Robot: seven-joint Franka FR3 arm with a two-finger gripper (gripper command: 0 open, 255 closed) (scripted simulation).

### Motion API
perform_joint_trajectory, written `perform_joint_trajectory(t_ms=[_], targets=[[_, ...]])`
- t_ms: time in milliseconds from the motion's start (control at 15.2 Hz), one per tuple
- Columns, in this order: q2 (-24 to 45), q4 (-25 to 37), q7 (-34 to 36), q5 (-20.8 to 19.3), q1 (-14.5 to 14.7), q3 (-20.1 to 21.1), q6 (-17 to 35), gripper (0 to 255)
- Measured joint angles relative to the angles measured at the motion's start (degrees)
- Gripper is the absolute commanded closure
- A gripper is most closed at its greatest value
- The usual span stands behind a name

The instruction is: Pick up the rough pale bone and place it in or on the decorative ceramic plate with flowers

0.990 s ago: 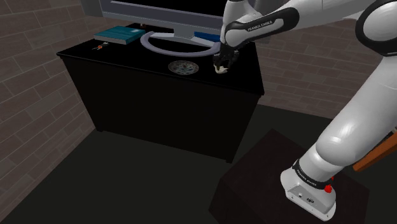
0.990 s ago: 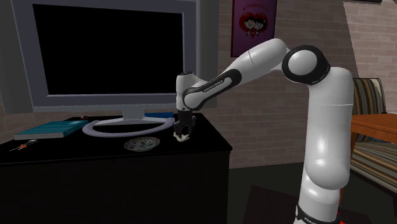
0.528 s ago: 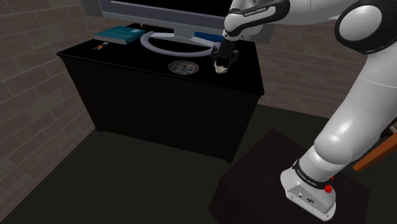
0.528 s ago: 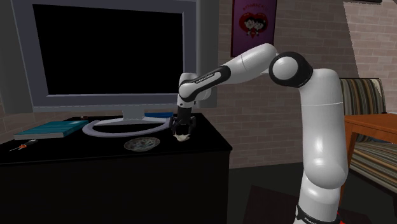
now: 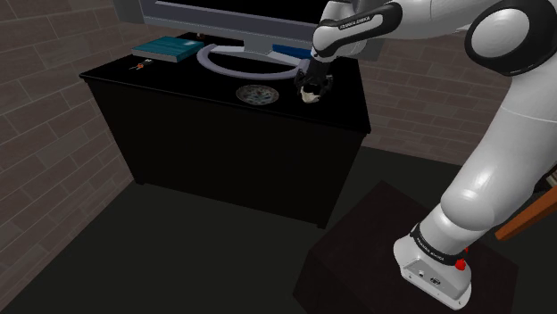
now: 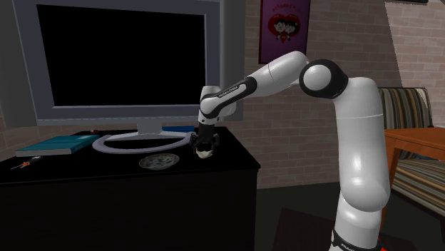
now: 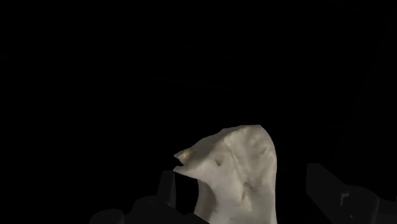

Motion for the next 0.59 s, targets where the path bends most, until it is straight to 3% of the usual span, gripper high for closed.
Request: perform_joint_trajectory(t_ms=[132,198,594], targets=[[0.0,0.0,0.0,0.0,0.0,0.0,0.0,0],[0.0,0.0,0.0,0.0,0.0,0.0,0.0,255],[0.0,0.0,0.0,0.0,0.0,0.0,0.0,255]])
